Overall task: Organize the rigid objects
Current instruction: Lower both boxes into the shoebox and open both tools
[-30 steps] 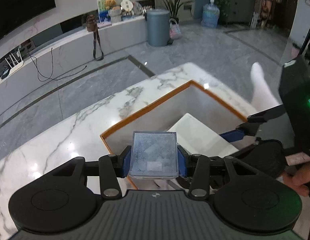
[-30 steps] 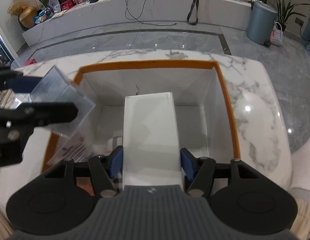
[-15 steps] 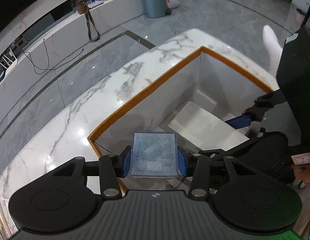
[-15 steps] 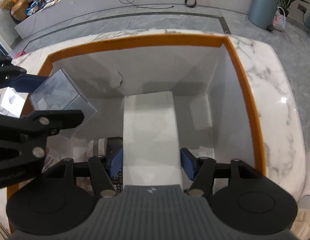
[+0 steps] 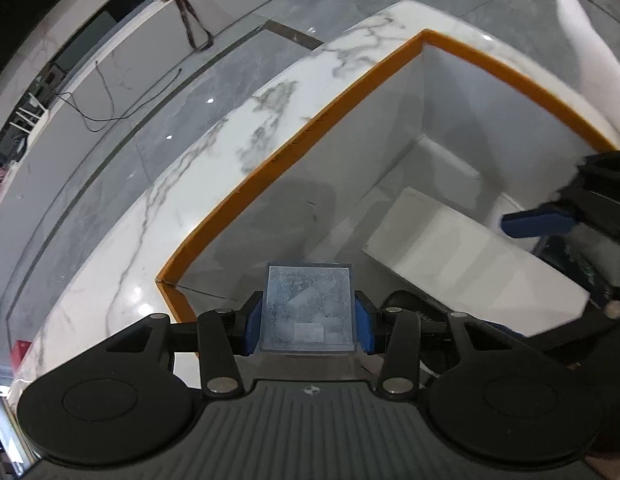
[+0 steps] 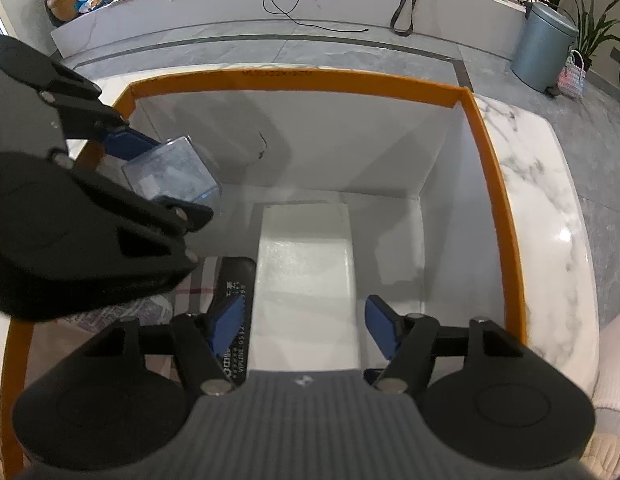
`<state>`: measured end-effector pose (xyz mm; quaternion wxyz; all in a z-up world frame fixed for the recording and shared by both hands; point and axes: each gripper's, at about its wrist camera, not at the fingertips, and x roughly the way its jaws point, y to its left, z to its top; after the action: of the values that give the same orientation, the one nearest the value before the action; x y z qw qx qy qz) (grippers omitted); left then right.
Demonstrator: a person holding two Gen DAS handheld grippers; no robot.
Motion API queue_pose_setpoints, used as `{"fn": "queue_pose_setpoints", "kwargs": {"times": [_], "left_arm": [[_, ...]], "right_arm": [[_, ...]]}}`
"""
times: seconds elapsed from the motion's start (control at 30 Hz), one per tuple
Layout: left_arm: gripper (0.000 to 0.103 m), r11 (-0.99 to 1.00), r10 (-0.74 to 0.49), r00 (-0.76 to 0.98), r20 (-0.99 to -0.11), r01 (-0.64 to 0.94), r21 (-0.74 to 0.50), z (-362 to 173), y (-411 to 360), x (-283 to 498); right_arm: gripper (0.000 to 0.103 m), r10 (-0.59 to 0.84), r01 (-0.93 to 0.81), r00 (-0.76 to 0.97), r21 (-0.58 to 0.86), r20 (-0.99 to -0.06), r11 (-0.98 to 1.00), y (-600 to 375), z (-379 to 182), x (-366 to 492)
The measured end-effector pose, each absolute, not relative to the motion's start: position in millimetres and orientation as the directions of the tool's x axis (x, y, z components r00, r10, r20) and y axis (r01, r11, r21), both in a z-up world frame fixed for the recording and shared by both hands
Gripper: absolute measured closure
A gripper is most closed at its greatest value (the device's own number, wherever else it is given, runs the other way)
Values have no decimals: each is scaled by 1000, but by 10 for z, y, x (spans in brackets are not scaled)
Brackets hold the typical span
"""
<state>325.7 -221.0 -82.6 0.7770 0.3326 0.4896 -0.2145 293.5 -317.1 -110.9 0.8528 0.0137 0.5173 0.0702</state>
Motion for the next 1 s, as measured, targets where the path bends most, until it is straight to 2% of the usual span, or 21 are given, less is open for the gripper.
{"fn": "queue_pose_setpoints", "kwargs": {"times": [0.1, 0.17, 0.47, 0.5, 0.57, 0.6, 0.7, 0.87, 1.0], "left_arm": [[51, 683, 11, 431, -902, 656, 321, -866, -2221, 3279], [51, 684, 15, 432, -902, 654, 324, -882, -2223, 3286], [46, 674, -10, 445, -896, 665, 322, -892, -2183, 3220], [46, 673, -18, 450, -893, 666, 322, -868, -2176, 3216], [45, 674, -34, 456, -889, 667, 317, -842, -2166, 3187], [45, 678, -44, 458, -888, 666, 310, -822, -2154, 3182], [44, 694, -78, 460, -884, 662, 284, -775, -2122, 3195], [44, 724, -148, 480, -865, 648, 236, -626, -2046, 3130], [44, 751, -194, 504, -842, 628, 203, -453, -1950, 2984]], "right_arm": [[38, 148, -107, 455, 111, -878, 988, -3176, -1093, 2937], [44, 133, -111, 442, 93, -887, 989, -3173, -1088, 2921], [45, 148, -99, 443, 116, -884, 988, -3197, -1120, 2962], [48, 147, -94, 447, 117, -882, 989, -3199, -1123, 2971], [82, 103, -70, 464, 80, -880, 994, -3208, -1124, 3006], [91, 96, -62, 481, 76, -871, 995, -3227, -1107, 3020], [90, 153, -39, 460, 153, -874, 988, -3291, -1125, 3063], [85, 125, -68, 480, 105, -869, 992, -3184, -1070, 2994], [74, 143, -85, 513, 116, -846, 990, -3048, -906, 2824]]}}
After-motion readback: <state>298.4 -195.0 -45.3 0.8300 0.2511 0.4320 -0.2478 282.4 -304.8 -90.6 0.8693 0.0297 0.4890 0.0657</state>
